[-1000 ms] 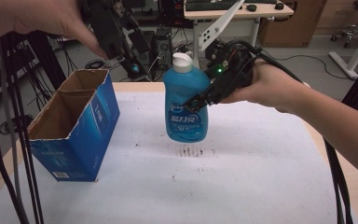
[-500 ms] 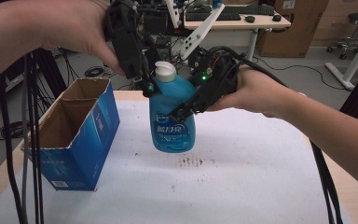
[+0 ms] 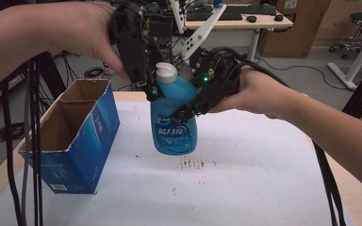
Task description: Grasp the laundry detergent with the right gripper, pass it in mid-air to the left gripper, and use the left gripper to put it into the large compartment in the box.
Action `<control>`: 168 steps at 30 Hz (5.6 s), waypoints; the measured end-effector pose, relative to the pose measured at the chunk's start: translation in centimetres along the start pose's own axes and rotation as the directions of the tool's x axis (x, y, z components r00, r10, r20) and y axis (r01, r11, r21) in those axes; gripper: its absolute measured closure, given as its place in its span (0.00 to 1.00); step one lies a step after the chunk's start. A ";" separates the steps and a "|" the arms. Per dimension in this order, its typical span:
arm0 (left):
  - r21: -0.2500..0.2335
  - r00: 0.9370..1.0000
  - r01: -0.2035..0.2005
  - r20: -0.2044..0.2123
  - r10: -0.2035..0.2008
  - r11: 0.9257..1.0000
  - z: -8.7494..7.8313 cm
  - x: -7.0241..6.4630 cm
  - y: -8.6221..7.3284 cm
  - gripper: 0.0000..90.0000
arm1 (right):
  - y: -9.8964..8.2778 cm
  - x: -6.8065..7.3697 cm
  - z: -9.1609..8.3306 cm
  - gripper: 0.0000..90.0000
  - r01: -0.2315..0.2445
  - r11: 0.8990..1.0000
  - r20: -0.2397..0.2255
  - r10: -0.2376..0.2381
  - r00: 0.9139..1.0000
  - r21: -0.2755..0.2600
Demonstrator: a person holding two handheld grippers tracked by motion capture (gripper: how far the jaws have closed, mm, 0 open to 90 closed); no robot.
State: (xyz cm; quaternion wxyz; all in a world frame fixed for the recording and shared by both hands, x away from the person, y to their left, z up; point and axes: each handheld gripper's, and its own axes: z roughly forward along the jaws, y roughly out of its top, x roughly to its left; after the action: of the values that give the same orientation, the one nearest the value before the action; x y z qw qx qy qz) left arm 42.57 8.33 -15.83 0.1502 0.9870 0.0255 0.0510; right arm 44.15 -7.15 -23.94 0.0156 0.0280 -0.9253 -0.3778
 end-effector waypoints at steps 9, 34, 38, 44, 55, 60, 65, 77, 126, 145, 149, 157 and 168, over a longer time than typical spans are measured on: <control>-0.001 1.000 0.006 0.002 -0.006 1.000 0.2 0.1 0.1 0.25 | -0.1 -0.2 0.0 0.51 -0.009 1.000 0.001 0.009 1.000 -0.001; 0.006 1.000 0.016 0.024 -0.016 1.000 0.9 0.0 0.6 0.34 | -0.1 -0.1 -0.2 0.51 -0.012 1.000 0.004 0.012 1.000 0.000; 0.006 1.000 0.010 0.025 -0.011 1.000 0.9 -0.1 0.8 0.34 | 0.0 0.0 -0.2 0.51 -0.009 1.000 0.004 0.009 1.000 -0.001; 0.014 1.000 0.005 0.020 -0.005 1.000 1.1 -0.2 0.9 0.36 | 0.1 -0.1 -0.2 0.51 -0.003 1.000 0.006 0.003 1.000 0.003; 0.023 1.000 -0.001 0.019 0.001 1.000 1.3 -0.5 1.0 0.41 | 0.3 0.1 -0.2 0.51 -0.003 1.000 0.002 0.003 1.000 0.002; 0.022 1.000 0.003 0.019 -0.003 1.000 1.3 -0.6 1.0 0.42 | 0.3 0.1 -0.2 0.51 -0.001 1.000 0.000 0.001 1.000 0.006; 0.023 1.000 0.002 0.016 -0.002 1.000 1.3 -0.6 1.0 0.42 | 0.4 0.1 -0.2 0.51 -0.005 1.000 0.004 0.005 1.000 0.003; 0.001 1.000 0.020 0.016 -0.020 1.000 0.8 -0.5 0.7 0.42 | 0.4 0.0 -0.2 0.49 -0.007 1.000 0.000 0.007 1.000 -0.028; -0.149 0.748 0.615 -0.202 -0.632 0.775 -11.0 -1.2 -14.9 0.43 | -14.8 -4.8 -10.9 0.13 -0.415 0.903 0.394 0.344 0.852 0.108; -0.111 0.661 0.706 -0.249 -0.708 0.699 -10.5 -1.5 -17.6 0.43 | -15.6 -5.4 -12.2 0.13 -0.427 0.899 0.410 0.357 0.839 0.092; -0.097 0.657 0.713 -0.252 -0.710 0.694 -9.9 -1.4 -18.0 0.43 | -15.6 -5.4 -12.0 0.13 -0.427 0.899 0.407 0.355 0.842 0.098; -0.070 0.652 0.726 -0.246 -0.717 0.685 -7.9 -1.4 -18.8 0.43 | -15.6 -5.5 -12.0 0.13 -0.425 0.900 0.408 0.354 0.841 0.095; -0.028 0.655 0.733 -0.237 -0.717 0.679 -4.1 -1.2 -20.0 0.43 | -15.5 -5.4 -12.0 0.13 -0.425 0.899 0.407 0.352 0.843 0.103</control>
State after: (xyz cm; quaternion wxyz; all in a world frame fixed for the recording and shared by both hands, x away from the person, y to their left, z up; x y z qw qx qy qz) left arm 40.19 28.52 -18.01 0.1194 0.8865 0.4359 0.0990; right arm 50.71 -26.26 -26.31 -0.0892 -0.2327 -0.9286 -0.2751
